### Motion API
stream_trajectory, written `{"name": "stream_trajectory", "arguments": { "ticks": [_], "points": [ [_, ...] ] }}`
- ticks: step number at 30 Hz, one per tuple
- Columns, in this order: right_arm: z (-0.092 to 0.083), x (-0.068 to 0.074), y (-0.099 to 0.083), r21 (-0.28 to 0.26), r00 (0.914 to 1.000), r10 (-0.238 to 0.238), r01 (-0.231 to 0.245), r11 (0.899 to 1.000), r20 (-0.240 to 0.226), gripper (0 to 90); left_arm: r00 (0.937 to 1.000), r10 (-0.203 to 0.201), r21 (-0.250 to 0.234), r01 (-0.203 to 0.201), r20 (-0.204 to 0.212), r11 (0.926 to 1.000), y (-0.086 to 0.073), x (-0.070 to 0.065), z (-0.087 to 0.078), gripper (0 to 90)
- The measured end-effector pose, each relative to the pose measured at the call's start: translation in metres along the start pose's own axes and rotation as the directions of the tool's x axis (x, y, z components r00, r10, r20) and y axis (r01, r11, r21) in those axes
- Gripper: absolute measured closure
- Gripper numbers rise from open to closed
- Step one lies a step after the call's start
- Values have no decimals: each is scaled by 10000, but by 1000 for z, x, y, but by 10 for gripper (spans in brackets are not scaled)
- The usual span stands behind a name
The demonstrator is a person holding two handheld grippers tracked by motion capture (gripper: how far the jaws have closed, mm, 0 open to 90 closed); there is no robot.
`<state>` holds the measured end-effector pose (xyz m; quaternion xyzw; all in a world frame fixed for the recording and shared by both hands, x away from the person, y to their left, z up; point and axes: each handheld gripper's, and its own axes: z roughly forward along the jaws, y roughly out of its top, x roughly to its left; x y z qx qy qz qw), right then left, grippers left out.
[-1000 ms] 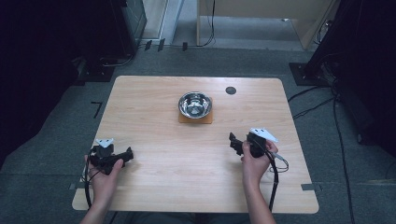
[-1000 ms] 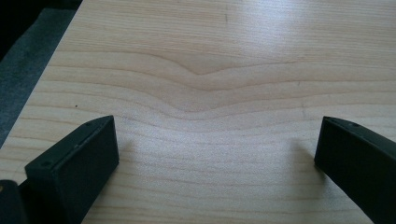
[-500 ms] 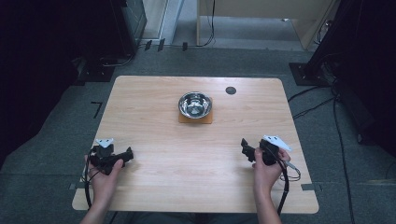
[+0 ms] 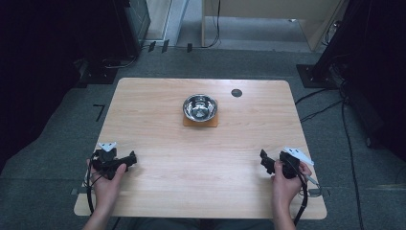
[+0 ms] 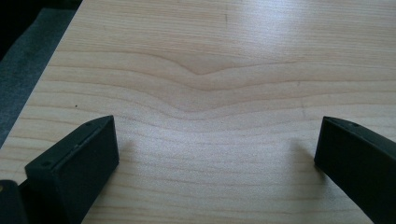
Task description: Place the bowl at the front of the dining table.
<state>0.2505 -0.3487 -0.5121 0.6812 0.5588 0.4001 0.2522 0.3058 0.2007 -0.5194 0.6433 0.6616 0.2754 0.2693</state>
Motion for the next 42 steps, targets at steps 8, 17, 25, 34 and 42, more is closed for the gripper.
{"name": "stream_trajectory", "arguments": {
  "ticks": [8,17,25,34,42],
  "points": [
    [-12,-16,-8,115,9994,106,-110,9999,335,176,10000,1,3,-1,1,10000,0,0,0,0],
    [-24,-33,-14,161,9973,137,-149,9998,726,176,10000,4,3,-4,1,10000,0,0,0,0],
    [-33,-44,-21,227,9865,-556,527,9984,1539,175,10000,-8,2,8,6,10000,0,0,0,0],
    [-38,-48,-25,1110,9802,-1205,1037,9884,1574,172,10000,-8,-6,8,7,10000,0,0,0,0],
    [-38,-46,-27,1391,9716,-1756,1541,9782,1584,165,10000,-1,-8,1,2,10000,0,0,0,0]
  ]
}}
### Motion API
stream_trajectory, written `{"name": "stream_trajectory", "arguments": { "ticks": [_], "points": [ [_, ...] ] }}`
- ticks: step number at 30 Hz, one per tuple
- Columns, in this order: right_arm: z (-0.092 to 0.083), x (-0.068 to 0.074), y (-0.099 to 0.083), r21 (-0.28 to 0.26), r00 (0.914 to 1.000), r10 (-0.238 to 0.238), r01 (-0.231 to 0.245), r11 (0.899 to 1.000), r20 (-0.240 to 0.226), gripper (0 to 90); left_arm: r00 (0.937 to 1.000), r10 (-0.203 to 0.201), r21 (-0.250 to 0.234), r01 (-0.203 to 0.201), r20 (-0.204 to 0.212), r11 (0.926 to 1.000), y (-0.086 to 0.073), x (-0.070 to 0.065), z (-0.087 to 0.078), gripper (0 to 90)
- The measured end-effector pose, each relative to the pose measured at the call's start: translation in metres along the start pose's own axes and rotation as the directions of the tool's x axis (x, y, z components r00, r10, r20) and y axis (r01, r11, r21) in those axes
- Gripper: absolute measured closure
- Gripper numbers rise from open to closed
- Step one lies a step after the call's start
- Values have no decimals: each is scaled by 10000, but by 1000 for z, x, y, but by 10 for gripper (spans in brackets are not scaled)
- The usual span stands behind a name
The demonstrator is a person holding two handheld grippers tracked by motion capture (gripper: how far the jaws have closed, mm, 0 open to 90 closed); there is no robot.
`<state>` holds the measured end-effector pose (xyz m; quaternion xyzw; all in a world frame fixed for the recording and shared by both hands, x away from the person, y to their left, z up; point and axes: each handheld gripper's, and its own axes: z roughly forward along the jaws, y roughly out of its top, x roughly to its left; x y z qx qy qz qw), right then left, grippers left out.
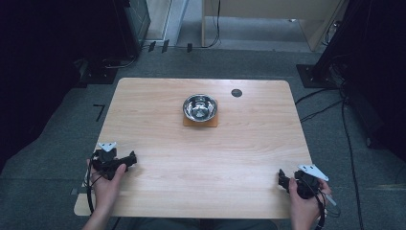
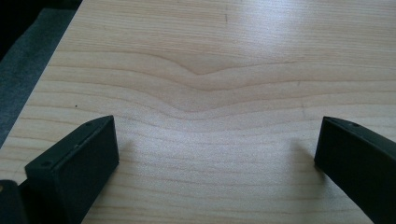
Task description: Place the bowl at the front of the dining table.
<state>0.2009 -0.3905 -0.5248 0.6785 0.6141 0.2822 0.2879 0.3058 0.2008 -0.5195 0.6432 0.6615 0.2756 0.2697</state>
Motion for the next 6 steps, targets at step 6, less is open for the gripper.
{"name": "stream_trajectory", "arguments": {
  "ticks": [6],
  "points": [
    [0,0,0,12,10000,-8,8,10000,-8,163,10000,-5,-4,5,1,10000,0,0,0,0]
  ]
}}
